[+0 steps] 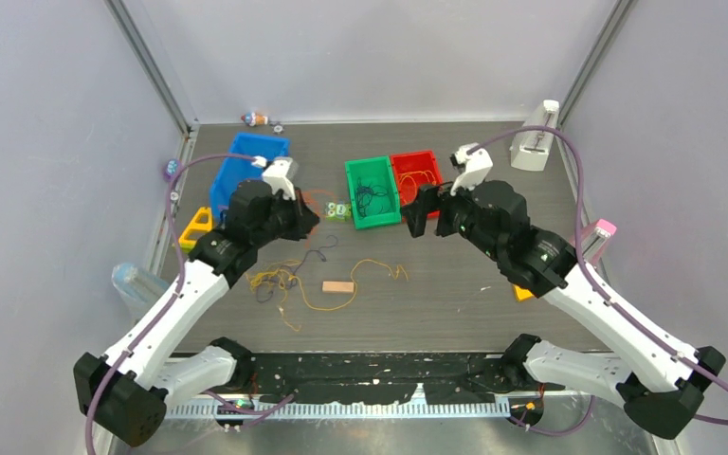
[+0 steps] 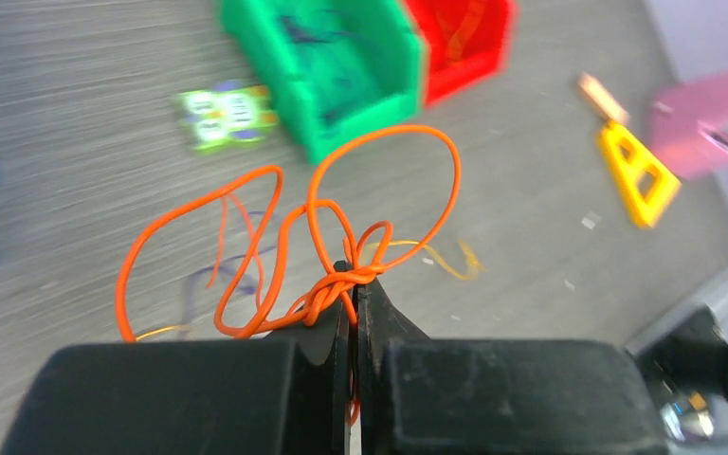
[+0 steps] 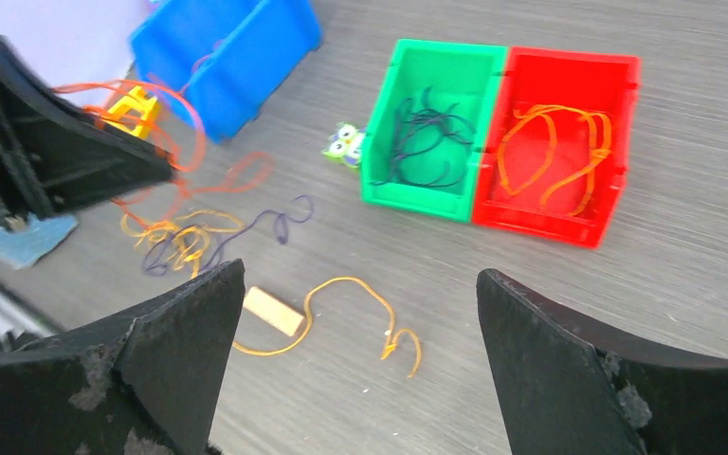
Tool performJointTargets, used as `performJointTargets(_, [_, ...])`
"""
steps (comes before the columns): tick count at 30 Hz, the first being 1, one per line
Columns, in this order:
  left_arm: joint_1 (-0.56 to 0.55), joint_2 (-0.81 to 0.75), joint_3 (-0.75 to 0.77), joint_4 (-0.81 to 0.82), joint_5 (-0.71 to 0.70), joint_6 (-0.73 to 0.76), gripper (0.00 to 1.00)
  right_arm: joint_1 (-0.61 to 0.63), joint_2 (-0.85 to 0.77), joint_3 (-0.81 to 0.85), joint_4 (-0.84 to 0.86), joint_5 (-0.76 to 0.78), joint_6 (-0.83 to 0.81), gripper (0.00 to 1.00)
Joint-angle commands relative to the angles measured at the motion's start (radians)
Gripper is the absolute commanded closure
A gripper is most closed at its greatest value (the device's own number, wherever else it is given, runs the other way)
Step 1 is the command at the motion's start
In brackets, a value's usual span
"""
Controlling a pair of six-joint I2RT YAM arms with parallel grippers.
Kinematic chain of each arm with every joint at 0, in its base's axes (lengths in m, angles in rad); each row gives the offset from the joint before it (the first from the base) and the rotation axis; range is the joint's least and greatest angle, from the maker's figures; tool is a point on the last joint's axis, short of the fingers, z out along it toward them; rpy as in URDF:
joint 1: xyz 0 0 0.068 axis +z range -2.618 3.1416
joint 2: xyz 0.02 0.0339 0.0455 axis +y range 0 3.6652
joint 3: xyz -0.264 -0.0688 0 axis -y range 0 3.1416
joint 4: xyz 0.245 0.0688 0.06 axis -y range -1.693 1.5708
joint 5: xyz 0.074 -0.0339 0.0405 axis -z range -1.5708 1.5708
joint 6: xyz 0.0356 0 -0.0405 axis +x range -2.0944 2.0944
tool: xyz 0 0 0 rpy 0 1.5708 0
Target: Untangle the cables
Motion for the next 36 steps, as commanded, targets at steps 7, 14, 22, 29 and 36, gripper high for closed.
performJointTargets(7, [0.282,0.007,0.134,-0.081,-0.347,0.098,1.0,-0.003,-0.105,-0.235,0.228,0.185,0.003,0.03])
performJointTargets(14, [0.428,0.18,0.289,-0.042,-0.306,0.104,1.0,-0.003,-0.086,-0.274,0.273,0.166,-0.012,0.03])
performJointTargets(22, [0.579,0.508,0.4,0.009,-0.157,0.036,1.0,-0.003,-0.091,-0.36,0.329,0.141,0.003,0.04])
performJointTargets(29, [0.584,0.681,0.539,-0.181,-0.001,0.031,0.34,-0.003,-0.079,-0.398,0.293,0.142,0.051,0.03])
performJointTargets(36, [0.505,0.491,0.453,-0.244,-0.105,0.073,0.12,-0.003,0.063,-0.372,0.164,0.11,0.112,0.02])
